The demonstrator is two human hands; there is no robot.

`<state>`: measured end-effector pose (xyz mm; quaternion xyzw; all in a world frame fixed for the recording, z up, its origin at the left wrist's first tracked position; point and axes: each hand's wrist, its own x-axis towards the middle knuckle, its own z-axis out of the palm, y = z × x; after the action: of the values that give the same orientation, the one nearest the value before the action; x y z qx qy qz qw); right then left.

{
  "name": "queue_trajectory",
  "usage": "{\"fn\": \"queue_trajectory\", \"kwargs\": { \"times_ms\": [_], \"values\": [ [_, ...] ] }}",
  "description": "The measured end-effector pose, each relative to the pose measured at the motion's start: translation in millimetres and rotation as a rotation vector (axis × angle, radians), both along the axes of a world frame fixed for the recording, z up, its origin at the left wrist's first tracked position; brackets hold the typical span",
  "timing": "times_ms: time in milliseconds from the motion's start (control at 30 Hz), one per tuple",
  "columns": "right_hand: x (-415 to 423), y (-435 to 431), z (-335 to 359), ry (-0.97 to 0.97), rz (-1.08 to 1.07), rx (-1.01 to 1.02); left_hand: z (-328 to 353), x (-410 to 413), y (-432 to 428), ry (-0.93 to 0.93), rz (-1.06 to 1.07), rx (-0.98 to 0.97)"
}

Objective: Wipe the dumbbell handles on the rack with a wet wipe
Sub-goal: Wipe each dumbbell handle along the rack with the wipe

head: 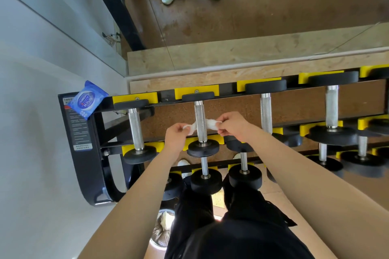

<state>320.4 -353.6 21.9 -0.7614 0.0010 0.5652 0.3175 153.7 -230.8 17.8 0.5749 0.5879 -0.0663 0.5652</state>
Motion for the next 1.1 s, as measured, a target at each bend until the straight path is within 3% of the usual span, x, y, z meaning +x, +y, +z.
{"fn": "queue_trajectory", "kwargs": {
  "times_ms": [167,333,500,600,800,967,1033,1100],
  "values": [
    [-41.1,3.9,-10.2,-0.196,0.242,-0.012,-1.7,-29.1,4.0,0.041,0.006,0.000],
    [-15.4,-23.7,-4.4,-0.202,0.450,-0.104,-0.3,-17.7,-20.0,0.030,-0.185,0.035],
    [-38.9,-9.8,-3.8,-0.369,0.630,-0.062,8.8,-31.2,-7.9,0.104,-0.028,-0.109],
    [-51.8,-3.6,-3.0,-0.347,0.667,-0.033,24.9,-40.6,-1.5,0.145,-0.007,-0.125],
    [-51.6,-41.4,32.6,-0.360,0.413,0.117,59.2,-30.0,-20.1,-0.085,0.025,-0.236],
    [-73.7,-78.5,74.0,0.144,-0.127,0.352,70.7,-26.1,-53.7,-0.396,-0.002,-0.397],
    [-78.0,-95.5,80.8,0.173,-0.245,0.379,71.5,-18.2,-72.0,-0.482,0.035,-0.479],
    [-76.7,-113.7,83.3,0.129,-0.339,0.401,76.5,-4.7,-93.1,-0.493,-0.011,-0.443]
  ]
}}
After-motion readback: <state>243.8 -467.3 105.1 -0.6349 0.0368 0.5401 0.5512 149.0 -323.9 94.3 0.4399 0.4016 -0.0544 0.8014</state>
